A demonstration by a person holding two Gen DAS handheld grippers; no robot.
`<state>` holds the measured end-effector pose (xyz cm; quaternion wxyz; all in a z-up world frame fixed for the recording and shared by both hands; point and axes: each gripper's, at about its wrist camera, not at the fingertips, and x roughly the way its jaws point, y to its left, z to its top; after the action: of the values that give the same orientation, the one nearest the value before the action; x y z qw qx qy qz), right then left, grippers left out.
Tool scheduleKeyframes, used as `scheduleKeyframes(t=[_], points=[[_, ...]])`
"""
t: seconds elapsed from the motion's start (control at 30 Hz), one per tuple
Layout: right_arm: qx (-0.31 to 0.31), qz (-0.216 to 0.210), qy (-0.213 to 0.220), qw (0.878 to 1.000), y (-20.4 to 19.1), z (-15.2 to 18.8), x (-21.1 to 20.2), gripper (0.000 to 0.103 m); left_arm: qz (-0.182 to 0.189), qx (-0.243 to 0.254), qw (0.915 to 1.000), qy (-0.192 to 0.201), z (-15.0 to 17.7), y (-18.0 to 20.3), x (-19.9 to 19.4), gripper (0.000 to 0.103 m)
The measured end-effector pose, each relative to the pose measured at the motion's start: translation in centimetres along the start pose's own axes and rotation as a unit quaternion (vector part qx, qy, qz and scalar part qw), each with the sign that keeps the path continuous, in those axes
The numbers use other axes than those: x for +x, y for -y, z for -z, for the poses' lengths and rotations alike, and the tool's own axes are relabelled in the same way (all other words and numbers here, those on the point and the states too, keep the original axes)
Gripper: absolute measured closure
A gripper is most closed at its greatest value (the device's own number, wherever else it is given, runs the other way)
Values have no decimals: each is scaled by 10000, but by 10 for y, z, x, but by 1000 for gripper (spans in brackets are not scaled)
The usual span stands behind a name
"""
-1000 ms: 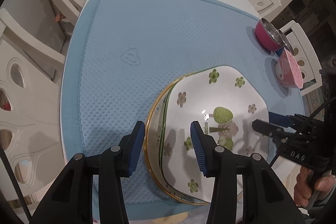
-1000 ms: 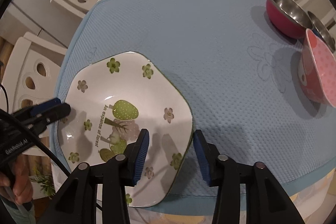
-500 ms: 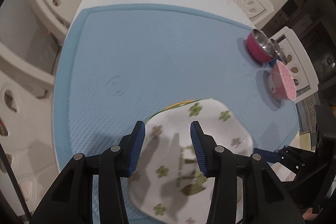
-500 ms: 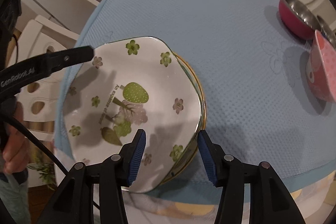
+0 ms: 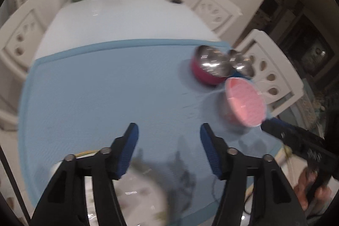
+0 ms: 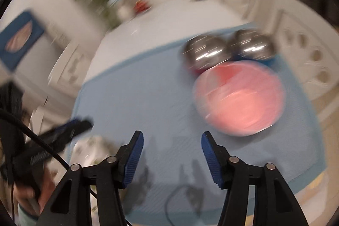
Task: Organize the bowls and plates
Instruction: 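Grasp the rim of the pink cartoon bowl with the right gripper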
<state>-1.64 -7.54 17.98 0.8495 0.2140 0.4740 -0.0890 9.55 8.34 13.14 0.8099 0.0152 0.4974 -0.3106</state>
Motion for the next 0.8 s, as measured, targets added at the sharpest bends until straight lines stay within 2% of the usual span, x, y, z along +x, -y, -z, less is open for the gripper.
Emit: scheduleKeyframes(t=[0.13, 0.27, 0.43, 0.47, 0.53, 0.6, 0.7, 0.8], points=[[421, 422, -100, 9982, 71, -24, -3, 42, 427, -70, 9990, -87, -18, 43, 37, 43], [655, 544, -470, 9953, 128, -38, 14, 42, 504, -16, 9986, -158, -29, 78, 73, 43], [568, 401, -678, 9953, 149, -44, 32, 42, 406, -189, 9987, -226, -29, 93, 110, 45], [456, 366, -732, 9956, 148, -44, 38, 42, 401, -253, 9986, -234, -27, 94, 117, 47], [312, 273, -806, 9959, 151, -44, 49, 42, 464, -396, 9977, -286, -24, 93, 127, 61], [298, 115, -881, 9956, 157, -43, 55, 42, 447, -534, 9970, -337, -21, 93, 137, 63], [244, -68, -957, 9951, 160, -39, 64, 56, 467, -587, 9967, -323, -16, 94, 143, 65], [161, -112, -1038, 9944, 160, -37, 73, 69, 445, -545, 9970, -321, -13, 99, 146, 76]])
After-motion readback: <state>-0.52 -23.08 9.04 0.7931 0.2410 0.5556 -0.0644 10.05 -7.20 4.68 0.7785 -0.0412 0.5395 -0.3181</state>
